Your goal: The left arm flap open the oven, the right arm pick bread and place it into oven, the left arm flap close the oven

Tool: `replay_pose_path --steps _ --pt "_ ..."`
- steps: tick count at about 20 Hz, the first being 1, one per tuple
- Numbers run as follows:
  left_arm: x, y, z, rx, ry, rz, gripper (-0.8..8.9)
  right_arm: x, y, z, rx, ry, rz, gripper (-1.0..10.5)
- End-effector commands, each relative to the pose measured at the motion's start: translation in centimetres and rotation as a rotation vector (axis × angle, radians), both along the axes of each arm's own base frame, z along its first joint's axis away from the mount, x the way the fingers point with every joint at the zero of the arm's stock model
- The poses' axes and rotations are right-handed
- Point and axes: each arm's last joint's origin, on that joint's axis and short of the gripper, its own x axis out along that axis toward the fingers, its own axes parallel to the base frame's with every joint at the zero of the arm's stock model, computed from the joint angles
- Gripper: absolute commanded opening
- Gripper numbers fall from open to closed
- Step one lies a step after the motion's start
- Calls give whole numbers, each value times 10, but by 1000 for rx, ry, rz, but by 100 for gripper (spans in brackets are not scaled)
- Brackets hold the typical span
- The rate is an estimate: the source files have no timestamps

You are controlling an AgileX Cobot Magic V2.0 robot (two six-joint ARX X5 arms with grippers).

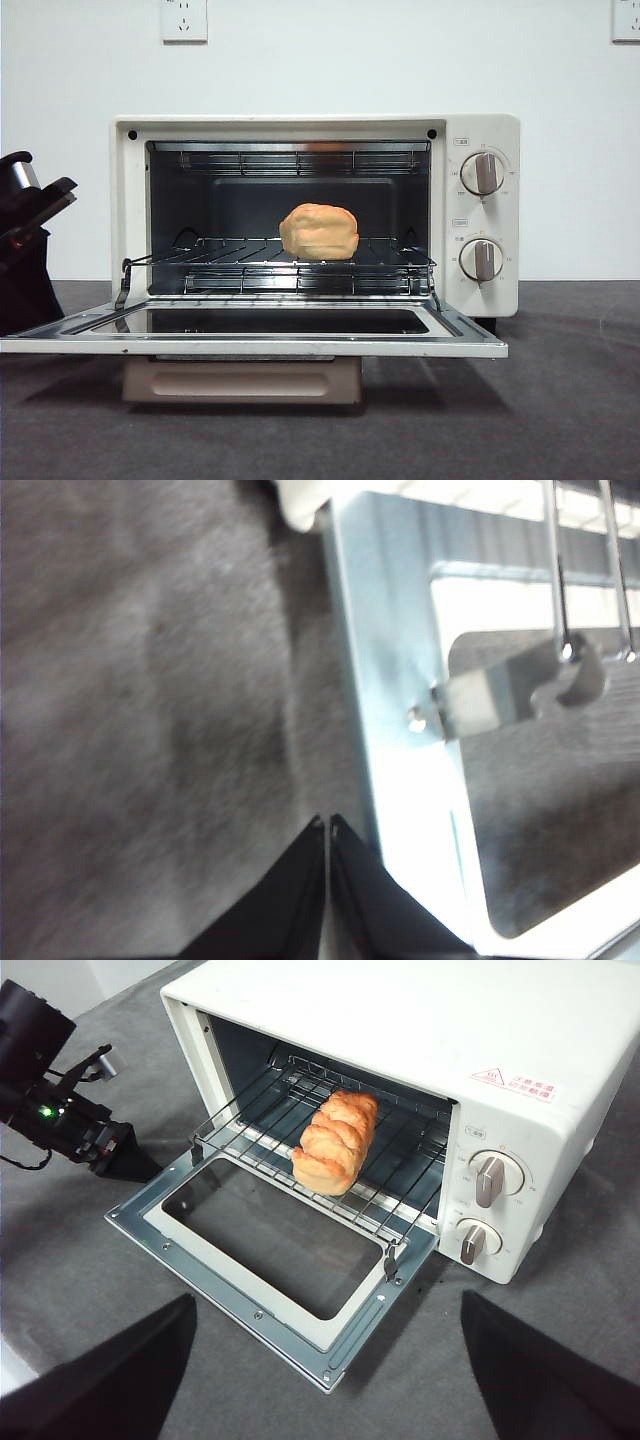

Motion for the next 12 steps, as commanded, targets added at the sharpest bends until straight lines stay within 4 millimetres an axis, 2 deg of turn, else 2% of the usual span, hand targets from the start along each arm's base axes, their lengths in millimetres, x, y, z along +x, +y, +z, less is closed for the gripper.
replay_pose_path --steps 1,6,12 --pt "3 -1 -7 -25 18 -24 10 -1 0 6 18 -15 6 423" --pt "4 -2 -12 -95 49 -62 10 -1 0 6 18 -14 6 423" --pt "8 6 -4 -314 28 -96 10 -1 0 6 18 -14 6 423"
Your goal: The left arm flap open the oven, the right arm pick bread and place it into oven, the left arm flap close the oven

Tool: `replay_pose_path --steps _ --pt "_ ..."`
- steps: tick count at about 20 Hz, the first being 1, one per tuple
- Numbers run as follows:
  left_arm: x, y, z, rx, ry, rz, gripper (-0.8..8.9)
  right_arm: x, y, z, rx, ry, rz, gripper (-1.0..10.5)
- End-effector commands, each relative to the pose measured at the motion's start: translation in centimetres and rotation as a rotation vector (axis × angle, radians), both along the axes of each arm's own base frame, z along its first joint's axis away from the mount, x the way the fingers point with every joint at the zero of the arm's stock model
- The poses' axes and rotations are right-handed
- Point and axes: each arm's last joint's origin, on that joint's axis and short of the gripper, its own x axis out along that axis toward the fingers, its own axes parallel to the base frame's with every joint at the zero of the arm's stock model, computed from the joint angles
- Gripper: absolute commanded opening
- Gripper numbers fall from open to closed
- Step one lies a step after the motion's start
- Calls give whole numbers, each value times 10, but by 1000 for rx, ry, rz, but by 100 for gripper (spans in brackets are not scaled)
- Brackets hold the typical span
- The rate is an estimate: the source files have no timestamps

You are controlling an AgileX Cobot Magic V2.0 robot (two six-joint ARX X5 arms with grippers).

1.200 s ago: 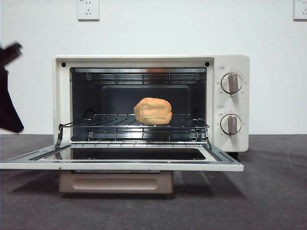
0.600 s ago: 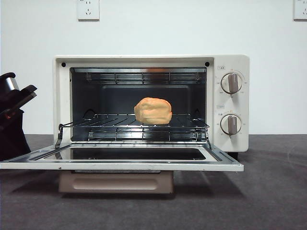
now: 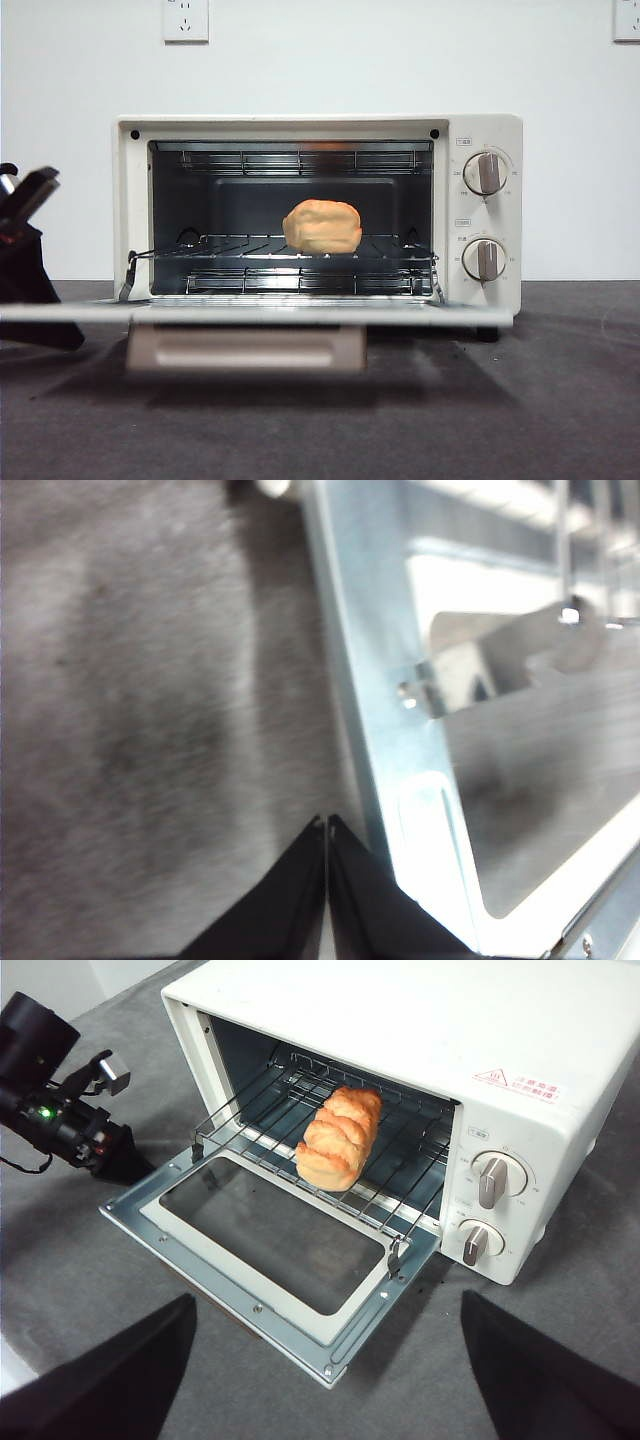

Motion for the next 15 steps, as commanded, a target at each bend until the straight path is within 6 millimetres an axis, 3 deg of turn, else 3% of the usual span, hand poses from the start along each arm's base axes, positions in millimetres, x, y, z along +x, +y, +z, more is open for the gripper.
replay_pose_path --steps 1,15 --pt "8 -1 8 -146 -45 -43 10 -1 0 6 18 -14 6 423" --pt "19 25 55 -251 -328 81 10 -1 0 6 32 -2 -2 423"
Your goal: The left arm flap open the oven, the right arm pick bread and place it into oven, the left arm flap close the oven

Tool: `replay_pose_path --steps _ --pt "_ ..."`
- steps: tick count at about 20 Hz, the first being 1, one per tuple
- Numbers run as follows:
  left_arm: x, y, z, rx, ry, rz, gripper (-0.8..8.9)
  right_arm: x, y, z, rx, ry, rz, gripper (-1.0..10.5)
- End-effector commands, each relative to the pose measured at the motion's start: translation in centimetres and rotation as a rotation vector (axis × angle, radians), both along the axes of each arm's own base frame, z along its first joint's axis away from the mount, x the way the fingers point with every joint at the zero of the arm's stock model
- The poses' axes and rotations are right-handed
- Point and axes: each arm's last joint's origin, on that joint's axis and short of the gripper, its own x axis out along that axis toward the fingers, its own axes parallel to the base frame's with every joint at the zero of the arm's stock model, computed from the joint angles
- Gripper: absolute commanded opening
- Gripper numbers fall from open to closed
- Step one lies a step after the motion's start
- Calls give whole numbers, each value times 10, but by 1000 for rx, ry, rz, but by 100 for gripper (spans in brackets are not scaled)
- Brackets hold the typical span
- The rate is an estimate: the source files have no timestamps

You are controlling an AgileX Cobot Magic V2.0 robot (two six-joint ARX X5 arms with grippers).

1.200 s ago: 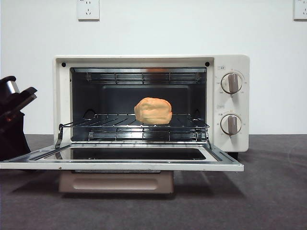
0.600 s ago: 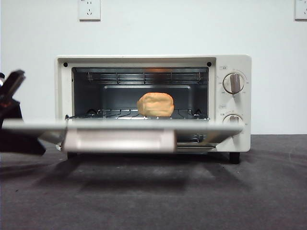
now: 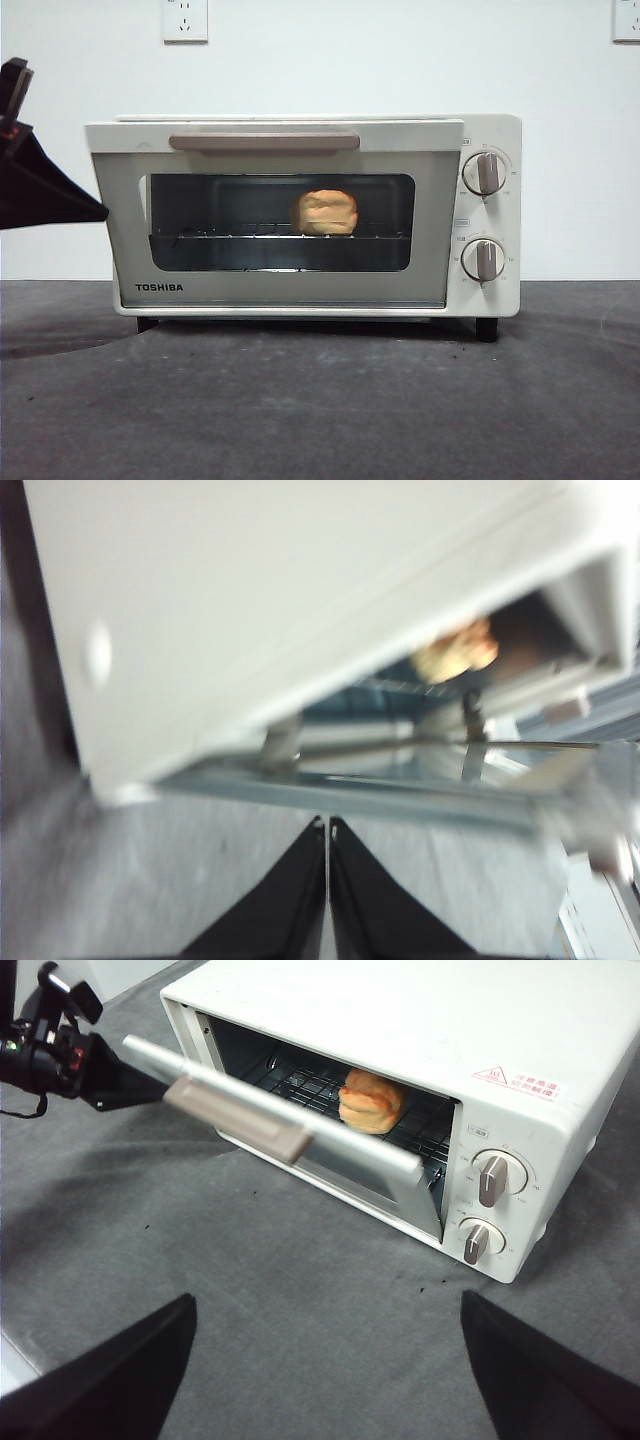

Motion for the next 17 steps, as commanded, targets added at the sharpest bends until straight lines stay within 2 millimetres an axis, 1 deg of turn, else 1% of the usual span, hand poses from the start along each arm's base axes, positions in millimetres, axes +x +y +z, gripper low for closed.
replay_pose_path --steps 1,5,10,14,17 --pt "6 1 8 -21 -37 23 10 -1 0 6 24 -9 3 423" --pt "9 1 13 -38 -69 52 10 -1 0 6 25 -8 2 423" --pt "6 0 19 -54 -69 44 11 -1 0 6 25 -8 1 423" --pt "-4 -4 36 -48 -120 38 11 -1 0 6 23 -9 0 423" --pt "-18 -7 55 -28 -176 53 11 -1 0 6 16 -15 -19 423"
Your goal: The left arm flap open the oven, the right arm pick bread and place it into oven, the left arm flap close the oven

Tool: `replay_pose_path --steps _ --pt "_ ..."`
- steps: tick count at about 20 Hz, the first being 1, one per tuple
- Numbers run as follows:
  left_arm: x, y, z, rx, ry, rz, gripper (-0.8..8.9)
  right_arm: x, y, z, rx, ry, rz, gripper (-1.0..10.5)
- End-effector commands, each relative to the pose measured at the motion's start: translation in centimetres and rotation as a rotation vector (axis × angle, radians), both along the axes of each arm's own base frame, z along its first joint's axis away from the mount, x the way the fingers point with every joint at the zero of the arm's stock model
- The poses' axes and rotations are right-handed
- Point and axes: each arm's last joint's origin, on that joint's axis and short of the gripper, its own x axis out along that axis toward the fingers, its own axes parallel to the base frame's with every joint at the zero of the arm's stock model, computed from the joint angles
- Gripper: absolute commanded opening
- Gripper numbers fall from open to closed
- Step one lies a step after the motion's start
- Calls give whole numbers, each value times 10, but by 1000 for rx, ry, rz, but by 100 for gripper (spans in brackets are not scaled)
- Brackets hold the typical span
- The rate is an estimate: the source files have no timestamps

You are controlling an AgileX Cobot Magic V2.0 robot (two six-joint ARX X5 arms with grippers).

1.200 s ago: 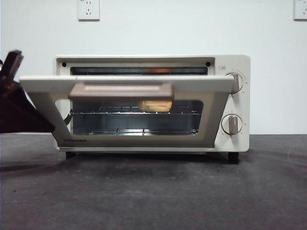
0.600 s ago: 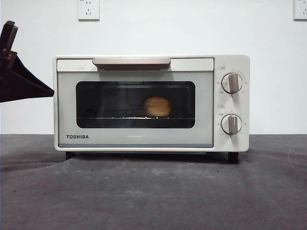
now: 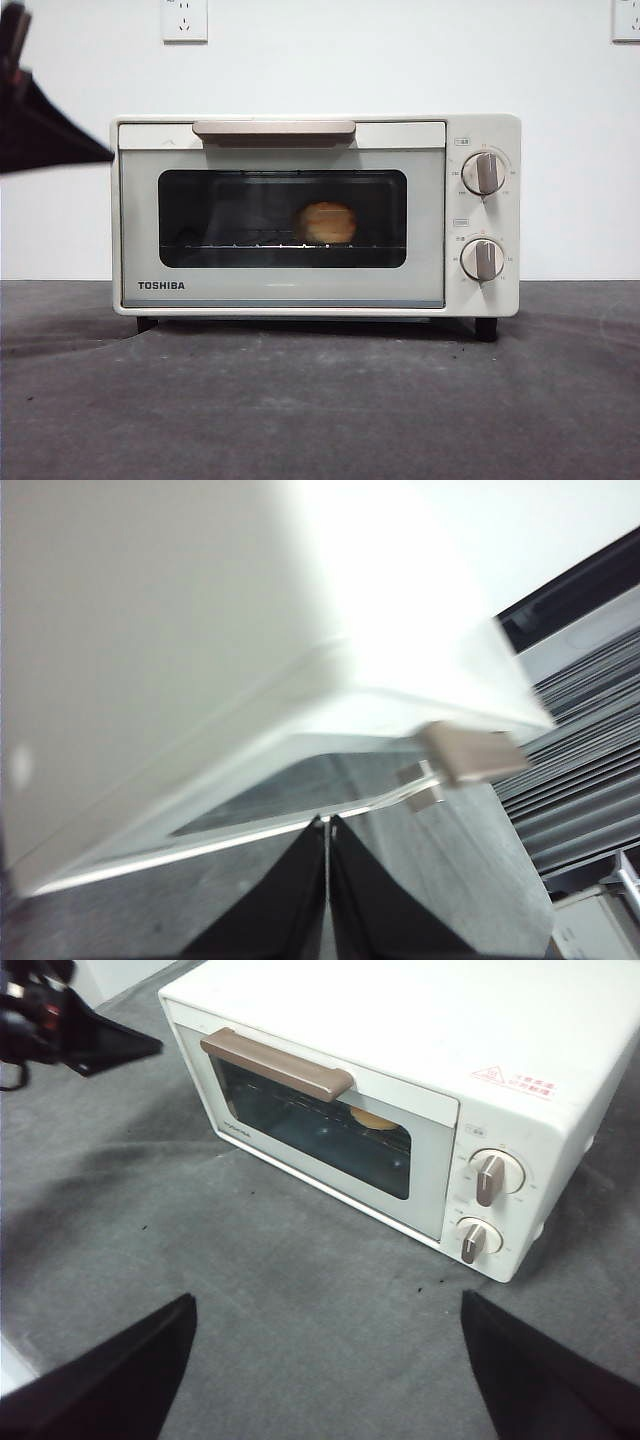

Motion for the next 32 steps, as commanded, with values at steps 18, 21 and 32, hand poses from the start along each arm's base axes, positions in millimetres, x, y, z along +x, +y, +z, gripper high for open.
replay_pose_path --steps 18,21,32 --pt "-130 -19 100 509 -226 78 12 7 5 4 -12 -7 -46 423" --pt "-142 -19 108 555 -204 55 11 10 9 3 -22 10 -36 423" --pt "-163 -18 119 595 -217 -8 11 19 20 -3 -44 71 12 423"
